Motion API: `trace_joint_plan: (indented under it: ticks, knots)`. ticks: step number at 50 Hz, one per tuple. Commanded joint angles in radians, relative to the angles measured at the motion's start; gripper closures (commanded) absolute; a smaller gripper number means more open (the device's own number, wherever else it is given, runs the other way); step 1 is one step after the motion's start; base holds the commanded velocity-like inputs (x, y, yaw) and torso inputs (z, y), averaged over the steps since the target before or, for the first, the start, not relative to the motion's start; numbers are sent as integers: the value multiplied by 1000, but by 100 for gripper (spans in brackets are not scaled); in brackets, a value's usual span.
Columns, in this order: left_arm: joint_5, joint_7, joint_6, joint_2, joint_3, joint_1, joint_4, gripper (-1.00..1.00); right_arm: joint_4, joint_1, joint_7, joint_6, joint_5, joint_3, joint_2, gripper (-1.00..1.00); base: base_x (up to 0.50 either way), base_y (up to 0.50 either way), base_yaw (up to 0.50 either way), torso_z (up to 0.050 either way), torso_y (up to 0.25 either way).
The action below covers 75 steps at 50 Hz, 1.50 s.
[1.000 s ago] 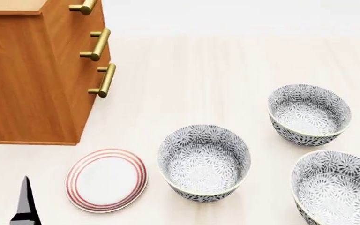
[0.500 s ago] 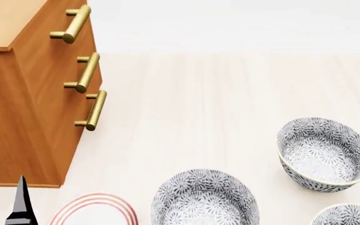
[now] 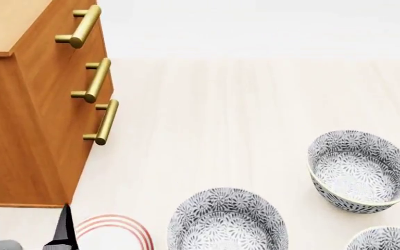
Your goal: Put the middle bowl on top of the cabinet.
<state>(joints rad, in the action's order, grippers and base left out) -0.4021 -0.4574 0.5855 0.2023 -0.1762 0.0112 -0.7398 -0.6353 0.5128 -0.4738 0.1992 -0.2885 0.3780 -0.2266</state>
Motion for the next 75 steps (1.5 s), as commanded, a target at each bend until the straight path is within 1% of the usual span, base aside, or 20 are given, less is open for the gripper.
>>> trace_joint_plan:
  ticks: [1,6,12,27,44,60,75]
  knots:
    - [-166,-45,229,-97,-27,-103,-140,-100,24,1,26,23,12,34,13,-100,0,0,0,0,0]
    - [-306,-52,291,-152,10,-133,-102,-100,24,9,27,33,7,40,13,-100,0,0,0,0,0]
    - [-345,-77,284,-174,-1,-145,-48,-100,32,12,31,43,3,42,9,-100,0,0,0,0,0]
    - [-374,-88,199,-167,-77,-131,49,-100,38,21,35,54,-5,49,2,-100,0,0,0,0,0]
    - [-507,-111,206,-153,-78,-168,117,-100,28,19,27,44,5,40,-4,-100,0,0,0,0,0]
    - [-541,-119,181,-140,-102,-184,162,-100,30,28,28,61,0,46,-6,-100,0,0,0,0,0]
    - [-645,-207,197,-160,-98,-241,183,-100,25,27,25,56,4,39,-11,-100,0,0,0,0,0]
